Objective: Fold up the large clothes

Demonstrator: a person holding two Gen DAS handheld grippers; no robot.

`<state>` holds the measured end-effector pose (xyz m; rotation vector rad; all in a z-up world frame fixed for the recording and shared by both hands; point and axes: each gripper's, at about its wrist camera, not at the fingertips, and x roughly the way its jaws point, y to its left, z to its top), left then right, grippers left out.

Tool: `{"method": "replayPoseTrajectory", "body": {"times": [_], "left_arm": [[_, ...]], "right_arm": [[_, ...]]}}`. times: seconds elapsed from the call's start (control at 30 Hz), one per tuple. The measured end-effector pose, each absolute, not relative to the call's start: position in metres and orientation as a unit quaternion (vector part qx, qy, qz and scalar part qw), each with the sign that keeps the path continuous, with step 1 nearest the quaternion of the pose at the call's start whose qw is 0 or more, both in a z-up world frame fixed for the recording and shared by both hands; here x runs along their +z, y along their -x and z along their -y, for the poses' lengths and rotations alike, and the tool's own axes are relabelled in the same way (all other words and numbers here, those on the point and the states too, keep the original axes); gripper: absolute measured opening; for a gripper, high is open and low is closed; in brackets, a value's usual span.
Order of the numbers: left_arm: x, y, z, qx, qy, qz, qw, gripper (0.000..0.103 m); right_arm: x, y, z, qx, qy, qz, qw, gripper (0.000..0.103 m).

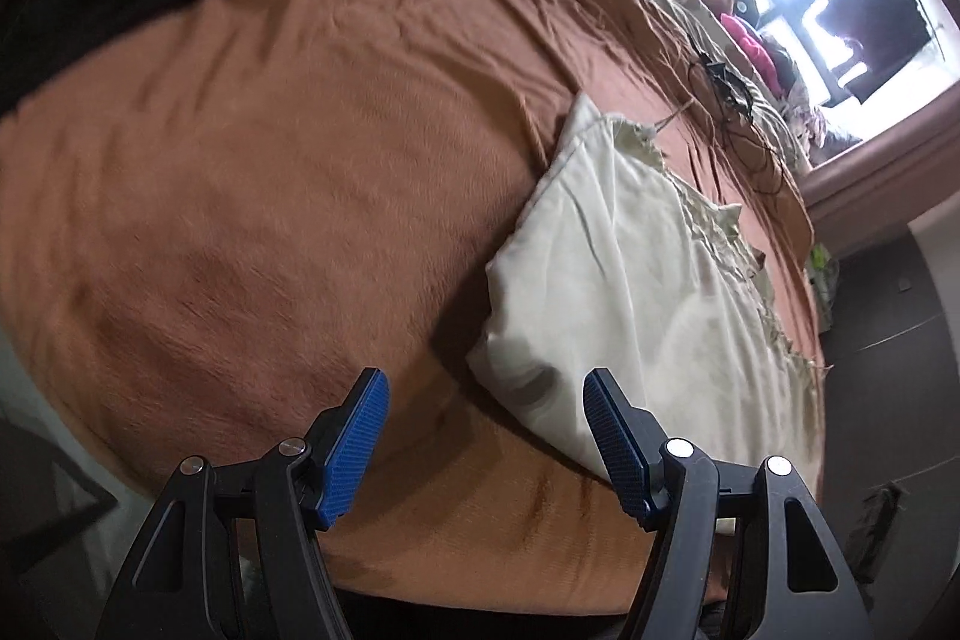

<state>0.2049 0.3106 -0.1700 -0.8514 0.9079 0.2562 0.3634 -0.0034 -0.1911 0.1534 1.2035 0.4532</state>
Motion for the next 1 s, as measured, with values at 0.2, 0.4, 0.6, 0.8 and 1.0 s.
{"method": "replayPoseTrajectory", "body": {"times": [0.2,0.4,0.6,0.8,1.0], "left_arm": [[-0.185,-0.226,-0.306,0.100,0.410,-0.438,0.794,0.065],[-0.193,-0.243,-0.305,0.097,0.409,-0.439,0.794,0.054],[-0.199,-0.247,-0.313,0.097,0.427,-0.430,0.790,0.051],[-0.201,-0.244,-0.312,0.106,0.427,-0.423,0.792,0.051],[-0.201,-0.240,-0.309,0.131,0.433,-0.416,0.789,0.047]], "right_arm": [[-0.197,-0.376,0.002,0.200,-0.067,-0.564,0.798,0.020],[-0.203,-0.398,-0.002,0.192,-0.066,-0.568,0.797,0.020],[-0.211,-0.431,-0.016,0.186,-0.054,-0.571,0.798,0.020],[-0.215,-0.471,-0.030,0.179,-0.039,-0.569,0.802,0.020],[-0.218,-0.513,-0.038,0.172,-0.033,-0.567,0.805,0.019]]}}
